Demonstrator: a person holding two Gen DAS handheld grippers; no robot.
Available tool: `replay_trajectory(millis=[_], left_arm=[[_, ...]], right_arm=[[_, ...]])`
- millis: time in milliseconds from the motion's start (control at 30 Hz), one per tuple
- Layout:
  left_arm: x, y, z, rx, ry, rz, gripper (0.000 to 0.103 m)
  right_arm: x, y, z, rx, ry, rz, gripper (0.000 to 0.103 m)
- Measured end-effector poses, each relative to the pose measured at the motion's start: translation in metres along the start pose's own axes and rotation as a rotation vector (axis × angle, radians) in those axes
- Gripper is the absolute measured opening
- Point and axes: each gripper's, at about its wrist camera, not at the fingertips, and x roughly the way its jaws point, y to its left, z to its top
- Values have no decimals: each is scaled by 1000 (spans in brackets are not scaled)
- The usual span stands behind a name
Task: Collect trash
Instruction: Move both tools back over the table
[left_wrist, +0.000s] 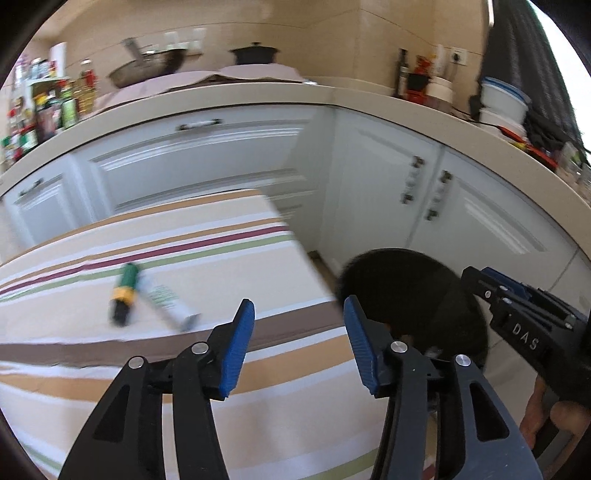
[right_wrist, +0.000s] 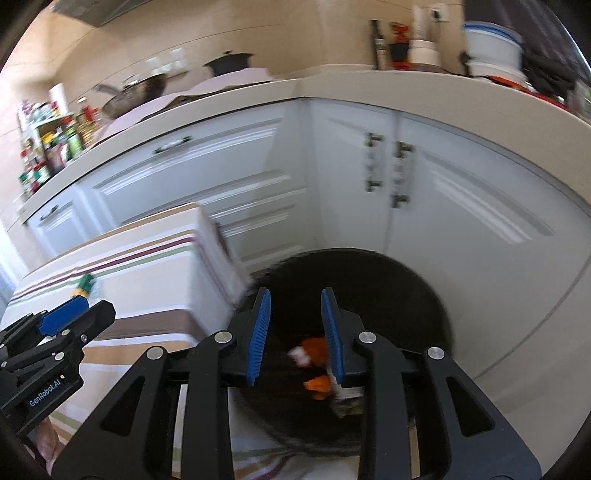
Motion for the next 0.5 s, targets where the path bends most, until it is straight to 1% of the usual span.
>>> replay_trajectory(millis=[267, 500], left_arm=[[-23, 75, -17, -103, 3, 140, 55], [-39, 133, -32, -193, 4, 231, 57]], right_arm=[[7, 77, 0, -113, 27, 120, 28], [14, 137, -5, -203, 55, 202, 28]])
